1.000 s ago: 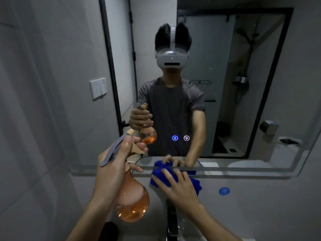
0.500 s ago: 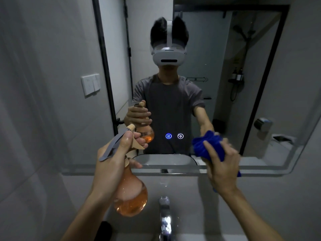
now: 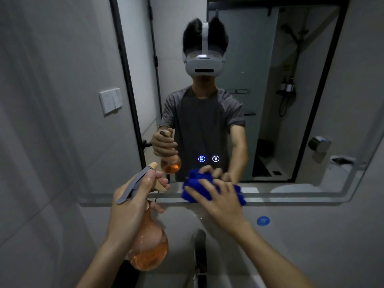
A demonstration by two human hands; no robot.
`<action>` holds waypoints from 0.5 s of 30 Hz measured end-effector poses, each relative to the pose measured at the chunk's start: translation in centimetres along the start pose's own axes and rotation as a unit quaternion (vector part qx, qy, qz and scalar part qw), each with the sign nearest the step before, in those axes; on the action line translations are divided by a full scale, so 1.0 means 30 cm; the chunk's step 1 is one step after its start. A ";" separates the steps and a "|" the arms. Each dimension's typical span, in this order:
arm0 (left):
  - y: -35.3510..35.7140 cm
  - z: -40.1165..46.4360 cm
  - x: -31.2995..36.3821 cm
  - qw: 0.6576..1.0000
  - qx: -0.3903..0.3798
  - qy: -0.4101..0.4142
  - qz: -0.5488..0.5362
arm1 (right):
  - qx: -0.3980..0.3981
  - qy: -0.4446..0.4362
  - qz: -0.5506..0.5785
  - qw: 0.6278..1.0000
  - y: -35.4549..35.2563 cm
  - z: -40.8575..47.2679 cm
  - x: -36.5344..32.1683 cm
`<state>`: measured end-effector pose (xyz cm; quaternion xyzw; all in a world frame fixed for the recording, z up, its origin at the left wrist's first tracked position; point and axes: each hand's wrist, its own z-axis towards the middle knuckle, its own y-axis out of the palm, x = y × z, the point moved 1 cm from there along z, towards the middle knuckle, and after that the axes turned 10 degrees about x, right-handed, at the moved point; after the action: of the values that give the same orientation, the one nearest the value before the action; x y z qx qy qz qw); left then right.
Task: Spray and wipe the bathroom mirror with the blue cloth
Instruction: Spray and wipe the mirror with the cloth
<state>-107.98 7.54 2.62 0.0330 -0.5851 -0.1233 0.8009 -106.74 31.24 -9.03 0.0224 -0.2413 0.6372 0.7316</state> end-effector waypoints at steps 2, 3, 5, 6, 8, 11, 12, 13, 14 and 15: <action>0.000 0.000 0.001 1.000 0.000 0.000 -0.005 | 0.019 0.044 -0.031 0.998 -0.066 -0.062 0.137; 0.003 0.001 0.003 1.000 0.000 0.001 -0.007 | 0.023 0.074 -0.039 0.996 -0.106 -0.074 0.209; 0.014 0.004 0.012 1.000 -0.001 0.005 -0.013 | 0.036 0.145 -0.052 0.987 -0.190 -0.036 0.349; 0.022 0.006 0.018 1.000 -0.007 0.007 -0.013 | 0.055 0.182 -0.062 0.980 -0.229 0.015 0.411; 0.038 0.009 0.029 1.000 -0.022 0.008 -0.016 | 0.105 0.234 -0.081 0.963 -0.290 0.162 0.515; 0.050 0.018 0.039 0.999 -0.033 0.011 -0.023 | 0.161 0.250 -0.092 0.950 -0.346 0.426 0.602; 0.051 0.020 0.042 0.999 -0.035 0.013 -0.020 | 0.167 0.249 -0.091 0.950 -0.353 0.502 0.607; 0.051 0.022 0.044 0.999 -0.036 0.017 -0.017 | 0.167 0.244 -0.091 0.951 -0.354 0.568 0.600; 0.048 0.025 0.044 0.999 -0.037 0.020 -0.016 | 0.161 0.233 -0.092 0.955 -0.346 0.617 0.580; 0.044 0.027 0.042 0.999 -0.036 0.019 -0.017 | 0.152 0.215 -0.093 0.960 -0.330 0.646 0.546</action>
<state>-108.16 8.60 4.31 0.0168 -0.5640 -0.1573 0.8105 -102.53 37.89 17.06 0.0187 0.0247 0.5854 0.8102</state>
